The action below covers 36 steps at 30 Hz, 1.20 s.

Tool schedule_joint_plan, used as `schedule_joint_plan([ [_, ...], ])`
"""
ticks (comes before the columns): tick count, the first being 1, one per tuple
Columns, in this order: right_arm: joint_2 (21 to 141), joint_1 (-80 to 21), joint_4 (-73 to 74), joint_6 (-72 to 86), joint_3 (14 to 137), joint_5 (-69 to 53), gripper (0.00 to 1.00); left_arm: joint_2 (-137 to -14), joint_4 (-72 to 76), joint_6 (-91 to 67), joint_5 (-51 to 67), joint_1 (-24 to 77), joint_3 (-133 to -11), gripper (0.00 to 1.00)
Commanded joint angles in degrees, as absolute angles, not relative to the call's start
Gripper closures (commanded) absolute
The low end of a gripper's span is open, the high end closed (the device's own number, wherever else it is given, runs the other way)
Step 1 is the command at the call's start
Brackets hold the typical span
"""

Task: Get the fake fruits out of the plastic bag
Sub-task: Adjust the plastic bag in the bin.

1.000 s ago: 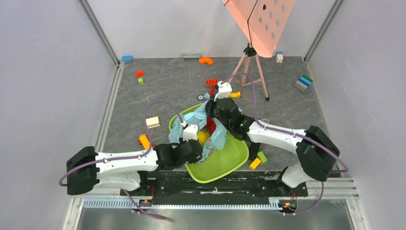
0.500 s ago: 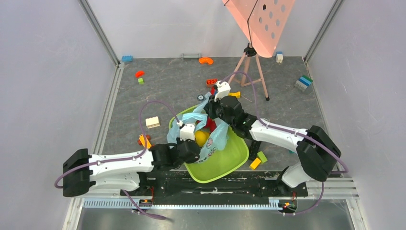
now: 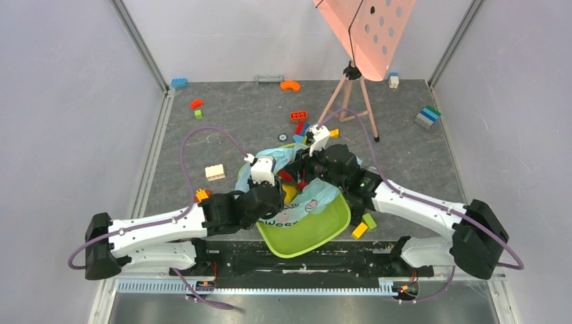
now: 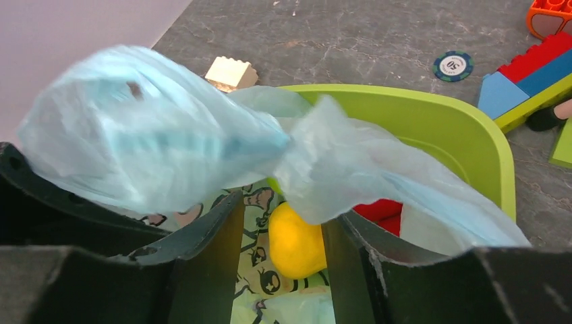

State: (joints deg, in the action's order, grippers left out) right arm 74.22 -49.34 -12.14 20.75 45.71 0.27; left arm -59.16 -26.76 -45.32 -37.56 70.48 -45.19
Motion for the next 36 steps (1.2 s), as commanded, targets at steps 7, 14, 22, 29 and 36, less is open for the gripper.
schedule_joint_plan([
  [7,73.1,-50.7,-6.6,19.8,45.9,-3.7,0.58,-57.0,-28.3,-45.6,-40.5,70.0,-42.3,0.65],
  [14,72.5,-54.0,-6.7,18.8,45.5,-0.6,0.53,-52.4,-28.0,-45.8,-40.6,70.0,-39.8,0.61],
  [22,74.0,-54.6,-6.0,20.5,45.2,1.2,0.52,-53.3,-27.9,-45.7,-40.7,70.0,-39.5,0.60],
  [29,71.7,-55.9,-3.1,19.5,49.9,0.7,0.48,-51.2,-28.1,-43.5,-40.0,70.0,-42.5,0.59],
  [36,69.0,-56.0,11.2,18.0,64.7,0.2,0.28,-52.1,-31.5,-37.2,-38.9,70.0,-54.2,0.50],
])
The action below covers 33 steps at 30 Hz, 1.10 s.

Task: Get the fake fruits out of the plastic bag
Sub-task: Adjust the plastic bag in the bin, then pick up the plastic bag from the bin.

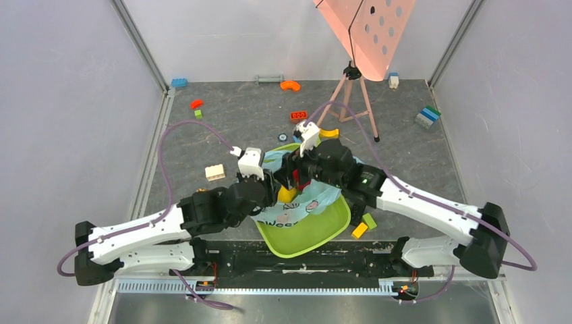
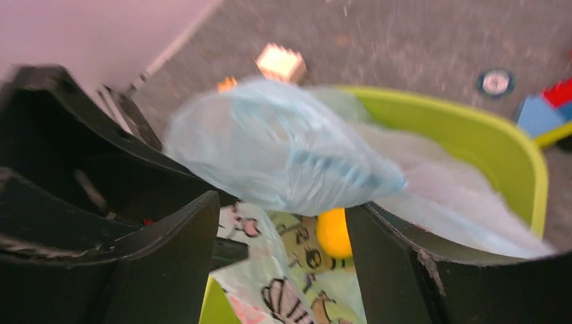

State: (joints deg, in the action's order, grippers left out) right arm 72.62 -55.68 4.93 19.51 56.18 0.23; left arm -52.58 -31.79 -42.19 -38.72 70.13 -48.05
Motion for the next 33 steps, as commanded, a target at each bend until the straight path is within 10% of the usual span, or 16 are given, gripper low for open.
schedule_joint_plan([
  [1,68.9,-56.0,12.9,17.3,66.0,-1.1,0.27,-52.1,-31.4,-37.0,-38.5,70.0,-54.5,0.50],
  [14,61.4,-56.0,19.6,-24.0,61.2,-2.5,0.06,-50.5,-30.2,-37.7,-35.9,70.0,-51.9,0.52],
  [33,79.8,-51.7,20.3,-48.6,69.6,5.4,0.05,-48.8,-30.2,-39.4,-35.2,70.0,-49.3,0.53],
])
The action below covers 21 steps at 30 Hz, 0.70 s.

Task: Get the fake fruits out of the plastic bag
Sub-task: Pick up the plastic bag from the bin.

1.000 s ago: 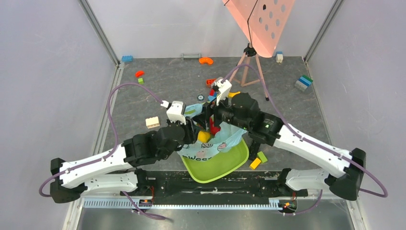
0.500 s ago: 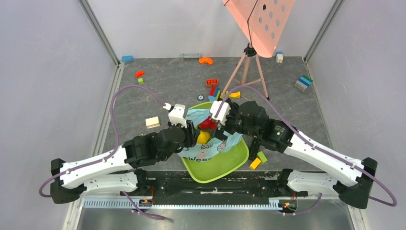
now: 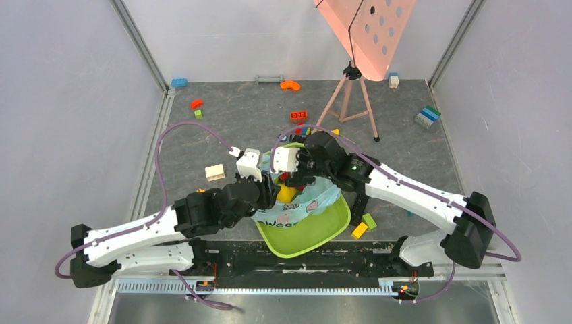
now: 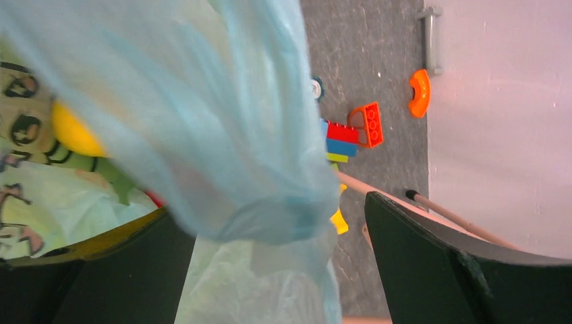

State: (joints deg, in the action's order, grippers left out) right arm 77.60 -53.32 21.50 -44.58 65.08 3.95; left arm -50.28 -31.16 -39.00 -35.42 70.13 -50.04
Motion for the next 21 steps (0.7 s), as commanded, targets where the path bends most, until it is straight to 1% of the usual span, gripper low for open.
schedule_joint_plan([
  [1,80.4,-51.5,19.8,-48.8,69.8,5.7,0.06,-48.5,-30.2,-39.5,-35.3,70.0,-49.0,0.53],
  [2,81.1,-51.1,19.3,-48.8,70.0,5.7,0.08,-48.0,-30.1,-39.6,-35.3,70.0,-48.7,0.53],
  [3,81.5,-50.7,19.2,-48.8,70.5,4.8,0.14,-47.6,-30.1,-39.6,-35.2,70.0,-48.5,0.54],
  [4,82.2,-50.4,19.2,-48.6,70.9,3.9,0.26,-47.0,-30.2,-39.7,-35.3,70.0,-48.2,0.55],
  [5,82.6,-50.0,19.0,-48.1,71.5,2.8,0.42,-46.4,-30.2,-39.7,-35.3,70.0,-47.9,0.55],
  [6,83.1,-49.8,18.8,-47.5,72.0,2.4,0.53,-45.5,-30.2,-39.6,-35.2,70.0,-47.6,0.55],
  [7,83.4,-49.6,18.8,-46.8,72.6,1.8,0.62,-44.7,-30.1,-39.5,-35.1,70.0,-47.3,0.55],
  [8,83.7,-49.6,19.3,-46.4,73.7,0.9,0.75,-43.5,-30.1,-39.4,-35.1,70.0,-47.0,0.55],
  [9,83.8,-49.6,19.4,-45.7,74.7,0.3,0.95,-42.2,-30.0,-39.1,-35.0,70.0,-46.8,0.54],
  [10,83.6,-49.5,18.6,-43.7,75.5,0.7,1.00,-41.0,-29.8,-38.8,-34.8,70.0,-46.6,0.51],
  [13,82.9,-49.6,16.9,-39.4,78.4,1.1,1.00,-36.2,-29.2,-37.7,-34.4,70.0,-46.4,0.44],
  [15,82.4,-49.6,16.5,-37.2,81.0,0.5,1.00,-33.4,-29.5,-37.2,-34.9,70.0,-46.6,0.42],
  [18,81.0,-49.6,16.1,-34.5,85.5,2.1,1.00,-30.3,-32.6,-38.6,-37.3,70.0,-47.3,0.41],
  [21,78.9,-49.5,14.7,-32.0,89.0,5.5,1.00,-30.0,-38.5,-44.0,-41.4,70.0,-49.0,0.40],
])
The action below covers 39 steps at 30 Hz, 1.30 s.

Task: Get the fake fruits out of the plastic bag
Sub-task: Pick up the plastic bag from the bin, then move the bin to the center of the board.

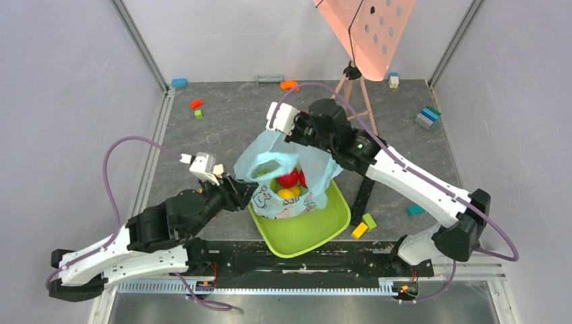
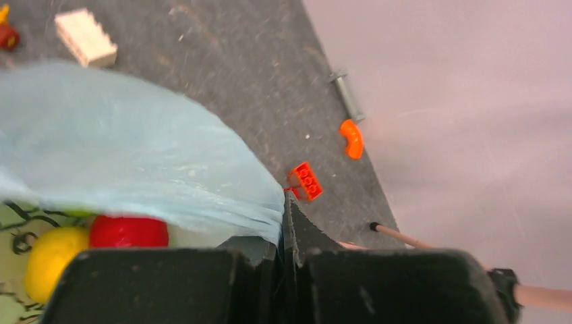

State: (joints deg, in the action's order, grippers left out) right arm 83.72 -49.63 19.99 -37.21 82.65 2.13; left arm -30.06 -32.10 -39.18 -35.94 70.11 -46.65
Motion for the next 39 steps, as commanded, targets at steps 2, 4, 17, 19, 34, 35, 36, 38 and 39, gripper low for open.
schedule_joint_plan([
  [2,77.3,-49.6,14.2,-30.8,90.7,7.3,1.00,-30.9,-43.9,-49.2,-44.0,70.0,-49.9,0.37],
  [4,75.8,-49.6,13.9,-29.7,92.1,8.5,1.00,-32.2,-48.0,-53.9,-45.9,70.0,-50.4,0.34],
  [17,69.4,-49.6,14.9,-28.4,97.2,10.5,1.00,-43.4,-60.4,-74.1,-48.3,69.9,-47.9,0.17],
  [19,68.5,-49.6,15.2,-28.5,96.8,10.8,1.00,-44.5,-59.9,-76.2,-47.8,69.7,-46.5,0.15],
  [34,63.4,-49.6,16.8,-28.8,94.1,11.1,1.00,-56.5,-30.3,-69.2,-30.1,56.8,-32.3,0.45],
  [35,63.4,-49.6,16.8,-28.7,94.1,11.2,1.00,-57.2,-29.8,-68.6,-30.0,56.2,-32.6,0.51],
  [36,63.3,-49.6,16.7,-28.7,94.0,11.3,1.00,-58.2,-29.4,-67.9,-29.9,55.4,-33.0,0.58],
  [38,63.2,-49.6,16.7,-28.5,93.9,11.3,1.00,-59.6,-28.8,-66.3,-29.2,53.7,-33.9,0.71],
  [39,63.0,-49.6,16.6,-28.4,93.9,11.3,1.00,-60.3,-28.4,-65.5,-28.8,52.6,-34.4,0.75],
])
